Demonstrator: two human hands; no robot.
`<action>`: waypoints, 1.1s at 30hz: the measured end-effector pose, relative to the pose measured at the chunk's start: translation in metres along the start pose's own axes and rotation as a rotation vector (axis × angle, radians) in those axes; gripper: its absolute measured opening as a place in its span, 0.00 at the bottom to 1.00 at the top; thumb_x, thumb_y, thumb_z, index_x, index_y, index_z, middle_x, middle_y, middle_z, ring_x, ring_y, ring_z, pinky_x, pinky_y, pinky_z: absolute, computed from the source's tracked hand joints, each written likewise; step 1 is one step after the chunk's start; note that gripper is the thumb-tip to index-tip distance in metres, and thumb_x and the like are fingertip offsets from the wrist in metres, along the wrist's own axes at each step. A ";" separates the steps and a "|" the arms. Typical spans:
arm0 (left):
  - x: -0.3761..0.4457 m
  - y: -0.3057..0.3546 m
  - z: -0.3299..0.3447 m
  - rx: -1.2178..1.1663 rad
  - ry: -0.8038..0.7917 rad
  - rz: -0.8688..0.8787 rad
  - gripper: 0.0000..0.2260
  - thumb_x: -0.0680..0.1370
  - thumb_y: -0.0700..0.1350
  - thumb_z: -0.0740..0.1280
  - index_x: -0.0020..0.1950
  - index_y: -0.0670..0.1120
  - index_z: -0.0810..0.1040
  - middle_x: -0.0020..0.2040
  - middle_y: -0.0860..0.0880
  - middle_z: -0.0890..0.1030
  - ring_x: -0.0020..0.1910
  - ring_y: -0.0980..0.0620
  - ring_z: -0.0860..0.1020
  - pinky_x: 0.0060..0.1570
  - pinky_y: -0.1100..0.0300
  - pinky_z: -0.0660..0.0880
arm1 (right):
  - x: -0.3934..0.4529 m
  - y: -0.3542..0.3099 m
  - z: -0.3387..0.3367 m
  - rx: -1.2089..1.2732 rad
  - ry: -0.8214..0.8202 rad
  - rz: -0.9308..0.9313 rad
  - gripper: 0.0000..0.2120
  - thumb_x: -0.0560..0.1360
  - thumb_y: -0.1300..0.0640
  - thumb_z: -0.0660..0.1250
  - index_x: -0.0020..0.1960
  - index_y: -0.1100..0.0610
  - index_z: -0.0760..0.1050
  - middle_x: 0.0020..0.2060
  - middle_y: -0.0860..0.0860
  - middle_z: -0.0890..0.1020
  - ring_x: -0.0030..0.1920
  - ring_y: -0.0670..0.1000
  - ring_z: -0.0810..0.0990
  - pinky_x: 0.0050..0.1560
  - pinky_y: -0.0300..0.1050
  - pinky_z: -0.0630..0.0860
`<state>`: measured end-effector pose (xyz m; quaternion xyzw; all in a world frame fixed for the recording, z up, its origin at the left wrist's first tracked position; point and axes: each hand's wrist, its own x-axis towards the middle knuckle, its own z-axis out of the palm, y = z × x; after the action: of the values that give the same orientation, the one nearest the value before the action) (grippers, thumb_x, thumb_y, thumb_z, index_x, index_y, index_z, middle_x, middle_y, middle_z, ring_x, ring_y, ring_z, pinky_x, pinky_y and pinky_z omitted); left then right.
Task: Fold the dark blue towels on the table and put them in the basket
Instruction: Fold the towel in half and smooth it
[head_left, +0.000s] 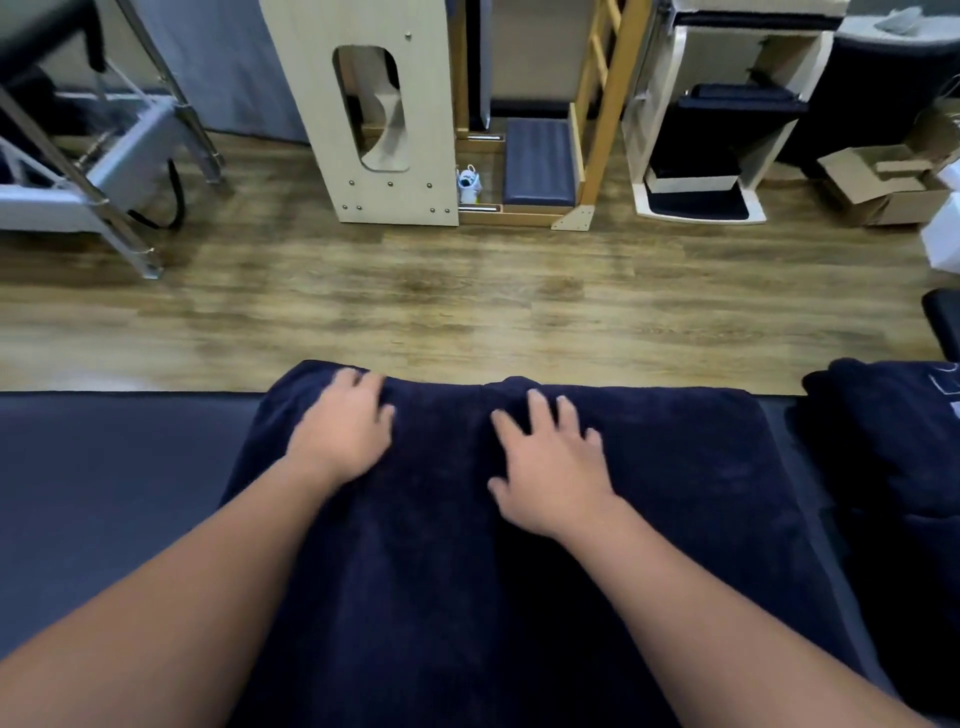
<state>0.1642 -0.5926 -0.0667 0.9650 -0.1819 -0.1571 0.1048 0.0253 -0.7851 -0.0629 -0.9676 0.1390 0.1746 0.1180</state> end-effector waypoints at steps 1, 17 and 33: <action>0.006 -0.022 -0.009 0.029 0.066 -0.096 0.16 0.80 0.47 0.62 0.67 0.45 0.71 0.67 0.42 0.70 0.67 0.38 0.70 0.62 0.41 0.73 | 0.002 -0.017 0.003 -0.007 -0.081 -0.032 0.45 0.74 0.37 0.68 0.80 0.40 0.44 0.81 0.55 0.41 0.79 0.68 0.41 0.71 0.75 0.55; 0.100 -0.089 -0.053 -1.063 -0.049 -0.249 0.10 0.69 0.32 0.72 0.38 0.45 0.73 0.39 0.40 0.78 0.37 0.46 0.77 0.39 0.54 0.75 | 0.050 -0.080 0.000 -0.010 -0.429 0.283 0.79 0.55 0.44 0.87 0.67 0.32 0.16 0.70 0.55 0.17 0.72 0.76 0.28 0.63 0.87 0.50; 0.126 -0.141 -0.103 -0.442 -0.467 0.050 0.17 0.63 0.57 0.82 0.35 0.46 0.81 0.35 0.48 0.77 0.35 0.50 0.72 0.36 0.56 0.62 | 0.050 -0.082 -0.002 -0.039 -0.442 0.296 0.79 0.55 0.44 0.87 0.65 0.31 0.16 0.70 0.53 0.17 0.73 0.74 0.28 0.66 0.84 0.51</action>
<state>0.3559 -0.4973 -0.0408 0.8519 -0.1863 -0.4076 0.2710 0.0964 -0.7209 -0.0649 -0.8772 0.2467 0.3995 0.1000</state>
